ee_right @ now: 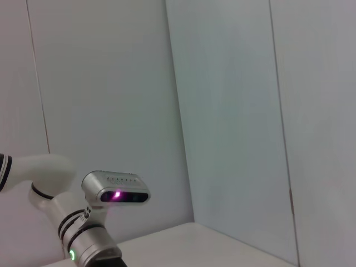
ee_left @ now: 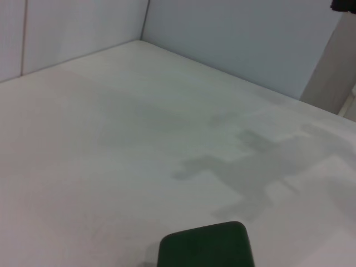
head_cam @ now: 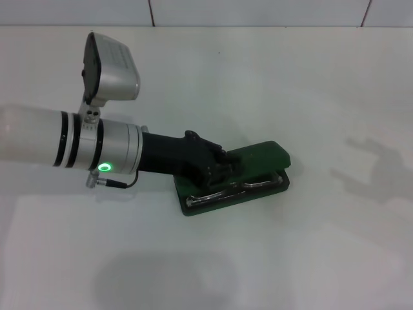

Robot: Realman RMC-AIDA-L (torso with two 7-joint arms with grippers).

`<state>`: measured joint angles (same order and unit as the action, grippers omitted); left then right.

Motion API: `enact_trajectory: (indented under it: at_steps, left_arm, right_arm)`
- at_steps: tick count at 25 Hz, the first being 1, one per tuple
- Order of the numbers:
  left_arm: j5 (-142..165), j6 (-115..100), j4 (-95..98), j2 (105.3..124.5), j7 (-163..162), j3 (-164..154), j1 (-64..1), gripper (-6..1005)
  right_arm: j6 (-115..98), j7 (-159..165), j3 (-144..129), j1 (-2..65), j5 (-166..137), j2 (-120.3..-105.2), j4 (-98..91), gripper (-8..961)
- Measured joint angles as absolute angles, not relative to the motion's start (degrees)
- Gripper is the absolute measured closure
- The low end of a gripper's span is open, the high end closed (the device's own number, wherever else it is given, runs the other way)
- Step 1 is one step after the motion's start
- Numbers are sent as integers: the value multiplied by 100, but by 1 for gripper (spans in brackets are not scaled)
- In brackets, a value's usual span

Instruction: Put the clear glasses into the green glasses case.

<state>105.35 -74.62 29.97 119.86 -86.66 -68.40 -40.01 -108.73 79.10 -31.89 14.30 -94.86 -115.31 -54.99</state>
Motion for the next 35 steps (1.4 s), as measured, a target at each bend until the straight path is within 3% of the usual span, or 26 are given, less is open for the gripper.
enact_trajectory:
  at_steps: [17,24,32,35]
  left_arm:
    - [10083,-8400,2955,11985,-8406,-6881,-3996,837]
    - [9782,-9275,3646,11961,-8239,-6763,-3534,800]
    - [9146,-9998,3696,11788,-7780,-6171,-2843,710]
    - [9148,-10416,3676,11603,-8086,-5902,-2671,653]
  right_arm:
    - [-10871,7815,-3201,1436,-9557,-11526,-5484,190]
    - [-10976,7768,-3486,1515,-9943,-11522,-5484,190]
    - [-10882,7281,-4476,1733,-9906,-11574,-5034,190]
    - [-10757,6834,-4683,1920,-9894,-11587,-4546,190]
